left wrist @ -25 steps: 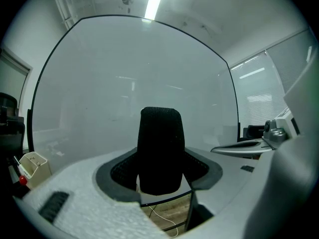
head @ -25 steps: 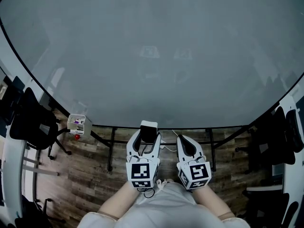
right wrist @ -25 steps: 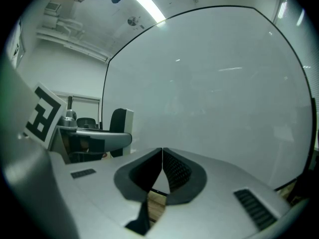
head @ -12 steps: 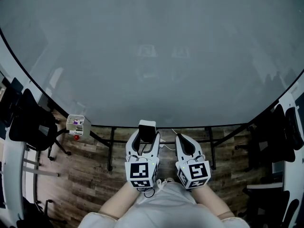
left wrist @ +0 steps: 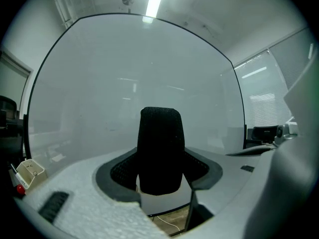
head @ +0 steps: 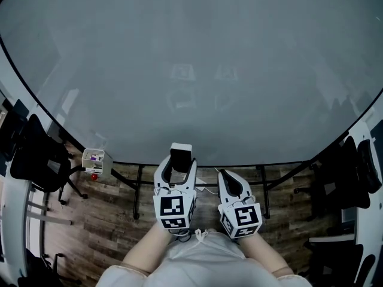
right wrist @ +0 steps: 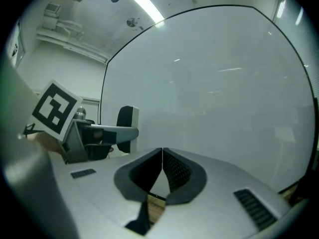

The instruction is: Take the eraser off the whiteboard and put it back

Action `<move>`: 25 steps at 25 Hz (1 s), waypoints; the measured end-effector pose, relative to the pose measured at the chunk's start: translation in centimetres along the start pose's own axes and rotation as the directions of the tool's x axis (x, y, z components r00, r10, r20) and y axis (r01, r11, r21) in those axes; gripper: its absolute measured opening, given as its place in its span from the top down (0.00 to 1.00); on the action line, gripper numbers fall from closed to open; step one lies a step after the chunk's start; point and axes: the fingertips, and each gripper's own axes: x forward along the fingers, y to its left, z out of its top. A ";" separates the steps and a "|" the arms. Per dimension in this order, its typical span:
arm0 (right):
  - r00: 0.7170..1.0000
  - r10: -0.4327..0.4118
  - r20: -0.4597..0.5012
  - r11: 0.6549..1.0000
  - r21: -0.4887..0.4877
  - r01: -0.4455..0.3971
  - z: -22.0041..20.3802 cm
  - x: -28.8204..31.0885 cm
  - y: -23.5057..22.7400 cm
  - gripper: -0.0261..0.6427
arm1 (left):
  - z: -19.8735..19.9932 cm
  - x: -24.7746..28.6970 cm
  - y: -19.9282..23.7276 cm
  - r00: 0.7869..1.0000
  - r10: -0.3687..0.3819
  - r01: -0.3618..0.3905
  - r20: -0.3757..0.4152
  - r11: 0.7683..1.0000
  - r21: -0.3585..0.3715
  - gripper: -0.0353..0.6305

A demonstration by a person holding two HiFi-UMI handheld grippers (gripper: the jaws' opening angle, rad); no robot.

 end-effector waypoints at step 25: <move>0.999 -0.052 -0.015 0.999 0.013 0.052 -0.7 1.9 -4.6 0.92 | 5.3 6.3 0.0 0.993 0.061 -0.069 0.104 0.995 0.077 0.56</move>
